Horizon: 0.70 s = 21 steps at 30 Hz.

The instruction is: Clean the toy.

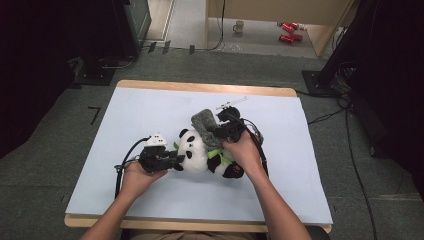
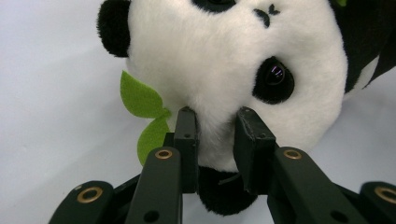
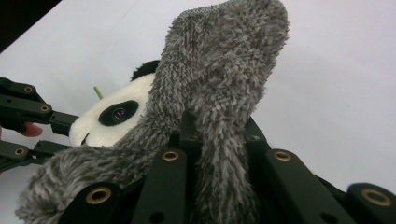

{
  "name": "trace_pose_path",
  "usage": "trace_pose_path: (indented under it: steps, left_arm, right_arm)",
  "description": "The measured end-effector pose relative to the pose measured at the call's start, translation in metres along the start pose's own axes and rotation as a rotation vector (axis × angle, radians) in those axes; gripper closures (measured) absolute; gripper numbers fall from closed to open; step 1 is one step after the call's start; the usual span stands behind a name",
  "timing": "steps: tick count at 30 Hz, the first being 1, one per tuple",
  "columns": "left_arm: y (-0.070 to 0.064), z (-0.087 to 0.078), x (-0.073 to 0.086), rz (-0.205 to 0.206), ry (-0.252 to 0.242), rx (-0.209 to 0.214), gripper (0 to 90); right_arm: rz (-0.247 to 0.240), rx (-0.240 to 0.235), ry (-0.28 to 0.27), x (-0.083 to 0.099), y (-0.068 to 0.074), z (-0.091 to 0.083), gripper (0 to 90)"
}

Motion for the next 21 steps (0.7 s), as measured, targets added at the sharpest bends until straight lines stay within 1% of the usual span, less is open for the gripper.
trace_pose_path:
  steps: [1,2,4,9,11,12,14,16,18,19,21]
  left_arm:
    - [0.0,0.001,-0.001,0.002,0.0,0.0,72.8]
    - [0.0,0.001,-0.001,0.0,-0.001,0.001,72.8]
    - [0.002,0.002,-0.002,0.001,-0.001,0.006,72.8]
    - [0.003,0.003,-0.004,-0.007,-0.005,0.015,72.8]
    - [0.003,0.003,-0.004,-0.008,-0.005,0.015,72.7]
    - [0.003,0.003,-0.004,-0.009,-0.006,0.014,72.7]
    - [0.003,0.003,-0.003,-0.007,-0.006,0.011,72.7]
    - [0.003,0.003,-0.003,-0.006,-0.005,0.01,72.7]
    - [0.003,0.003,-0.003,-0.011,-0.005,0.012,72.7]
    - [0.003,0.003,-0.003,-0.015,-0.007,0.013,72.7]
    - [0.003,0.004,-0.003,-0.035,-0.014,0.018,72.8]
  right_arm:
    - [-0.012,0.017,-0.003,0.001,0.0,-0.002,77.3]
    - [-0.012,0.017,-0.003,0.001,0.0,-0.002,77.3]
    - [-0.009,0.037,-0.007,0.002,-0.002,-0.005,77.3]
    - [0.021,0.04,-0.027,0.005,-0.01,-0.013,77.3]
    - [0.017,0.052,-0.042,0.005,-0.011,-0.017,77.4]
    - [0.017,0.056,-0.052,0.004,-0.012,-0.023,77.7]
    - [0.023,0.058,-0.055,0.003,-0.012,-0.026,77.8]
    - [0.034,0.059,-0.079,0.001,-0.012,-0.035,78.0]
    - [0.03,0.05,-0.096,0.0,-0.011,-0.04,78.1]
    - [0.021,0.032,-0.106,-0.002,-0.006,-0.042,78.0]
    - [0.019,0.025,-0.108,-0.003,-0.004,-0.042,78.0]
Point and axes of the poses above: each handheld gripper's, and its own axes: z roughly forward along the jaws, x roughly out of its underside, y roughly to its left, the point moved 1 cm from there along z, roughly forward along the jaws, and after that the axes turned 7 degrees about y, right-handed, at the moved point
